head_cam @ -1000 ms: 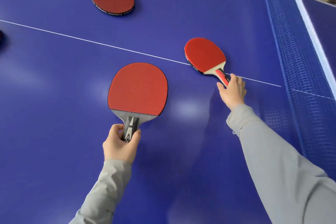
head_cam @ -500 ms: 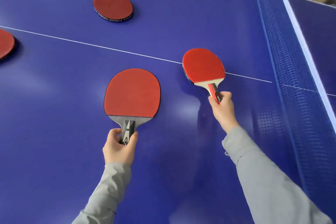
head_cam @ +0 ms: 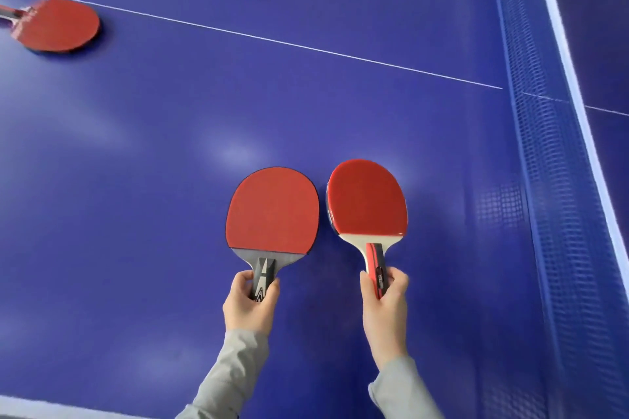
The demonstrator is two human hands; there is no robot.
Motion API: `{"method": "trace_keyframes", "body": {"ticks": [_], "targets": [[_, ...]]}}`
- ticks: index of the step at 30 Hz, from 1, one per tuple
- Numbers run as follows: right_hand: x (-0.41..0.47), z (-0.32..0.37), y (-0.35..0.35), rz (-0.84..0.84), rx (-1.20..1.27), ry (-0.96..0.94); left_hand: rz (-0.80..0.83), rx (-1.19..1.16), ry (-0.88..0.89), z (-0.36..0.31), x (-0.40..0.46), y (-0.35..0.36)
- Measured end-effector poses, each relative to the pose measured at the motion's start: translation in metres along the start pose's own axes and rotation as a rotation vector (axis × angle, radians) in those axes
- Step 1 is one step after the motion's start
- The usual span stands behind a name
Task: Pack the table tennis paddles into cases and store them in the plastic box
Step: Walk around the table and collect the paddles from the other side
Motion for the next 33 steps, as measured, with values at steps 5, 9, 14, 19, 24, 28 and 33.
{"method": "trace_keyframes", "body": {"ticks": [5, 9, 14, 19, 24, 28, 33], "targets": [[-0.049, -0.035, 0.003, -0.005, 0.013, 0.022, 0.058, 0.04, -0.011, 0.018, -0.015, 0.0], [-0.064, -0.037, 0.014, -0.024, 0.03, 0.025, 0.214, 0.065, -0.023, 0.019, -0.01, 0.008], [-0.077, -0.022, 0.04, -0.064, 0.048, 0.001, 0.501, -0.052, -0.028, 0.016, -0.011, 0.009], [-0.089, -0.01, 0.076, -0.095, 0.071, -0.008, 0.637, -0.053, -0.067, 0.011, -0.009, 0.005], [-0.1, -0.012, 0.107, -0.143, 0.073, 0.001, 0.729, -0.098, -0.107, 0.009, -0.012, 0.007], [-0.104, -0.011, 0.115, -0.251, -0.053, -0.021, 0.744, -0.145, -0.195, 0.011, -0.009, 0.005], [-0.105, -0.013, 0.119, -0.298, -0.178, -0.039, 0.762, -0.224, -0.313, 0.015, -0.009, 0.007]]}}
Point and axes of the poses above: each hand's wrist, its own x-axis towards the middle knuckle, its own y-axis out of the palm, z = x × y, the point moved 9 cm from there along x, towards the middle knuckle, and after that the axes turned 5 degrees about y, right-handed, at the moved point
